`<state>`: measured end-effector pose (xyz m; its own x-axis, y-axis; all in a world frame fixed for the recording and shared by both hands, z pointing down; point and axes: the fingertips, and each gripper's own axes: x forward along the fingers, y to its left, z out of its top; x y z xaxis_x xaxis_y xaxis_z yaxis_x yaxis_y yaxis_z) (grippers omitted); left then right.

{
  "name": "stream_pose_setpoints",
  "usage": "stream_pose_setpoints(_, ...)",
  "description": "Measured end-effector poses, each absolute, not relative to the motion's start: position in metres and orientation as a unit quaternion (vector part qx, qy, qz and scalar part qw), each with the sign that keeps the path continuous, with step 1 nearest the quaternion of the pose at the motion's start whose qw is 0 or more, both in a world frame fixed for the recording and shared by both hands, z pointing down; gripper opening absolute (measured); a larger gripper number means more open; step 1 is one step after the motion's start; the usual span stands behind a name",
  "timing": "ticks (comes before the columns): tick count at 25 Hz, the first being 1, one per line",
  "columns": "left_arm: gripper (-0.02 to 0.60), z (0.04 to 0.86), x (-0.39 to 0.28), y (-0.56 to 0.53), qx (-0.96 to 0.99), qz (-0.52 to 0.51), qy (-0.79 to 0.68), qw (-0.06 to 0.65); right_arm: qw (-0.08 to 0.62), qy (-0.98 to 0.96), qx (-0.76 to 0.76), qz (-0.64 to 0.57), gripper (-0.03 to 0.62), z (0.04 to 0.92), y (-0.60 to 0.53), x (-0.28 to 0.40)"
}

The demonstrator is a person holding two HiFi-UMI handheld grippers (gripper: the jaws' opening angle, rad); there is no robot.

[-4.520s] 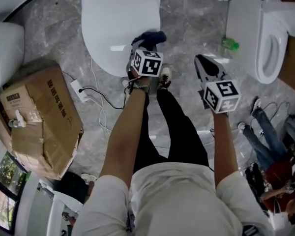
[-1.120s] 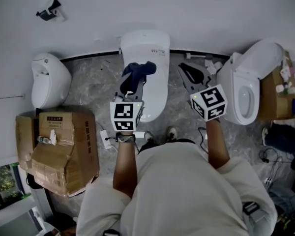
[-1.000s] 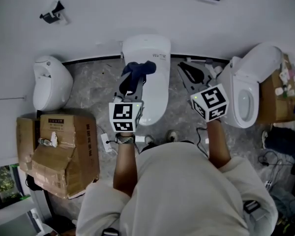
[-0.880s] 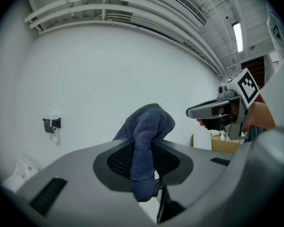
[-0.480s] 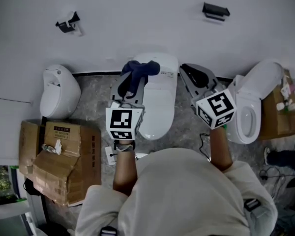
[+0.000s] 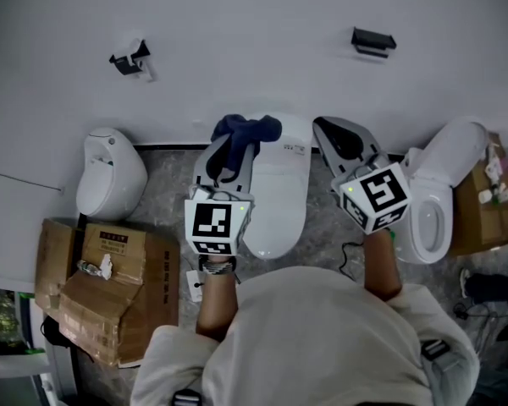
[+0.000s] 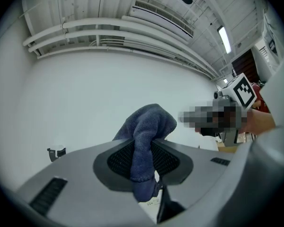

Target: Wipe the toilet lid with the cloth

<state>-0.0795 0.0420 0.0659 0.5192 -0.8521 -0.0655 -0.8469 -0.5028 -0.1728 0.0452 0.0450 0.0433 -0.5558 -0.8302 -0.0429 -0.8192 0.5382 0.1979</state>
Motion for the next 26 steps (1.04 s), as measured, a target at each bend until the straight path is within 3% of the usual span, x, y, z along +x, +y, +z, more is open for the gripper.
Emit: stream_pose_setpoints(26, 0.097, 0.082, -0.07, 0.037, -0.879, -0.026, 0.471, 0.069, 0.045, -0.866, 0.496, -0.054, 0.029, 0.067, 0.032, 0.051)
